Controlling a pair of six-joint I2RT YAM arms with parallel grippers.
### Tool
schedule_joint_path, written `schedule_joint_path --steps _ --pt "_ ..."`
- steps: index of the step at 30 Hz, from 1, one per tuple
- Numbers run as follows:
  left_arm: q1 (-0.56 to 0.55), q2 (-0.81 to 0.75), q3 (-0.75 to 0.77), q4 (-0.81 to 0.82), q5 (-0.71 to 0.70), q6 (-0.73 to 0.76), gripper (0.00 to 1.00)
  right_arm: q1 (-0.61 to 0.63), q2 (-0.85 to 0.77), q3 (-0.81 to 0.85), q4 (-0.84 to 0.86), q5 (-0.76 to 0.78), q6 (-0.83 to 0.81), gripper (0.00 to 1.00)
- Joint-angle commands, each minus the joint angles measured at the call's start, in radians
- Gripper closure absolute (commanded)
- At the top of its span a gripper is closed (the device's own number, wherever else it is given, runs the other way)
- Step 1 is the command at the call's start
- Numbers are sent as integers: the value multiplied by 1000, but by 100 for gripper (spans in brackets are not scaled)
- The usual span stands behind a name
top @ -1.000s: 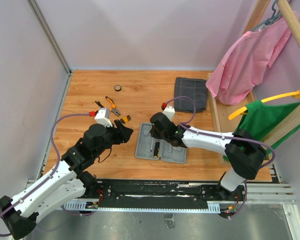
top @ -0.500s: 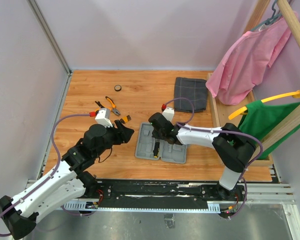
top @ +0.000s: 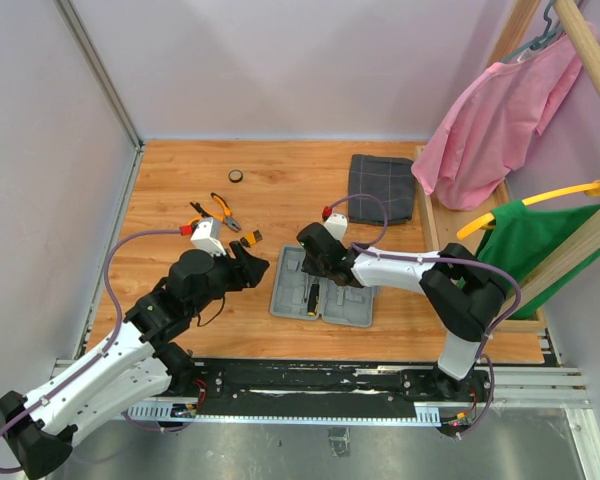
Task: Sort the tools into containers
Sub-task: Place the screwdriver in the storage box.
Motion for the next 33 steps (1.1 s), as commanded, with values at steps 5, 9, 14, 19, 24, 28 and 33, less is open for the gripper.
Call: schedule_joint_path --steps 5,9,14,19,24,28,33 --pt "7 -17 -21 14 8 -13 38 -17 11 -4 -21 -5 10 72" --pt "7 -25 -29 10 3 -18 38 -18 3 -10 -20 -6 11 66" --pt "7 -26 -34 8 1 -17 38 -17 -14 -10 -30 -8 11 59" --pt "7 -19 -38 7 -3 -12 38 -18 -72 -23 -33 3 -8 59" --pt "7 6 -44 24 7 -4 38 -18 -151 -52 -42 23 -57 58" --pt "7 45 -41 60 37 22 38 -18 -226 -91 -43 11 -140 57" --pt "7 134 -26 130 104 60 38 -33 -318 -166 -56 -62 -238 55"
